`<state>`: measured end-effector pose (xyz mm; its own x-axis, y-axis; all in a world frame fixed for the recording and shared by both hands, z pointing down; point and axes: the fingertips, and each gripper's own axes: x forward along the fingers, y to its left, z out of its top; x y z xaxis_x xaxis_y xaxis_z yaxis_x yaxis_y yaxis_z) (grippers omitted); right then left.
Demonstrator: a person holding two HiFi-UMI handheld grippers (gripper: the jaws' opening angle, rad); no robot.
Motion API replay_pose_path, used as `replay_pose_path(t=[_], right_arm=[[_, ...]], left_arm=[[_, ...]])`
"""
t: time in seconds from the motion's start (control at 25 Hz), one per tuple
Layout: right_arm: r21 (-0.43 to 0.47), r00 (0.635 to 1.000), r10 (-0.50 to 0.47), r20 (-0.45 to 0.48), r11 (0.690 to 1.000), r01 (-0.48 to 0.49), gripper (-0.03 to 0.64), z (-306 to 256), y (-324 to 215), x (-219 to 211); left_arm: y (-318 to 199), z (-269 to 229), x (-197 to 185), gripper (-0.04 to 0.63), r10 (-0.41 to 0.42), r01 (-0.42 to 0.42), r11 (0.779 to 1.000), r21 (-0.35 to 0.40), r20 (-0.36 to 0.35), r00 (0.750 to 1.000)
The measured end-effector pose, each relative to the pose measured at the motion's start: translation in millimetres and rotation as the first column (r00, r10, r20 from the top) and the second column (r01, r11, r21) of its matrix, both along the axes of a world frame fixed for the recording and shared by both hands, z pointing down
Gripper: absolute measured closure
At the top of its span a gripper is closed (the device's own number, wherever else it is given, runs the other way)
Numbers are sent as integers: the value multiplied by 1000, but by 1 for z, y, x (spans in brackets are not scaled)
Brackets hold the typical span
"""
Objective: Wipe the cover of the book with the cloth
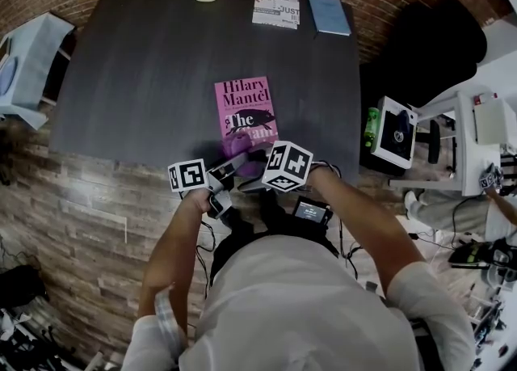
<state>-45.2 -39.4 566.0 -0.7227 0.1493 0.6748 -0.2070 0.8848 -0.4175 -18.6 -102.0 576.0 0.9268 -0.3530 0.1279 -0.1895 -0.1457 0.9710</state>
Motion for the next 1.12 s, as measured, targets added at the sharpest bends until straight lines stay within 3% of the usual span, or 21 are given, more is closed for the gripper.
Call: replay_pose_path(t=[0.28, 0.56, 0.64, 0.72, 0.84, 0.96, 1.12], right_arm=[[-25, 999, 33, 11, 999, -33, 273, -3, -4, 7], [-49, 998, 50, 22, 998, -49, 276, -5, -7, 9], [-61, 994, 106, 26, 993, -105, 300, -10, -17, 13], [-49, 985, 172, 8, 984, -171, 417, -12, -34, 23], [27, 962, 258, -84, 966, -257, 588, -6, -63, 45], [129, 924, 305, -231, 951, -281, 603, 9, -84, 66], [259, 888, 289, -359, 944, -202, 603, 23, -104, 74]], left_arm=[[-4, 10, -11, 472, -48, 48, 997, -60, -1, 999], [-6, 13, -13, 486, -7, 8, 1000, -13, 106, 994], [-8, 10, -18, 491, -7, 5, 1000, 19, 140, 990], [-11, 6, -26, 491, -11, 0, 998, 61, 176, 984], [-19, 2, -41, 492, -40, 18, 994, 105, 208, 977], [-31, -2, -59, 492, -89, 56, 988, 144, 233, 968], [-54, -8, -83, 491, -164, 88, 966, 244, 314, 935]])
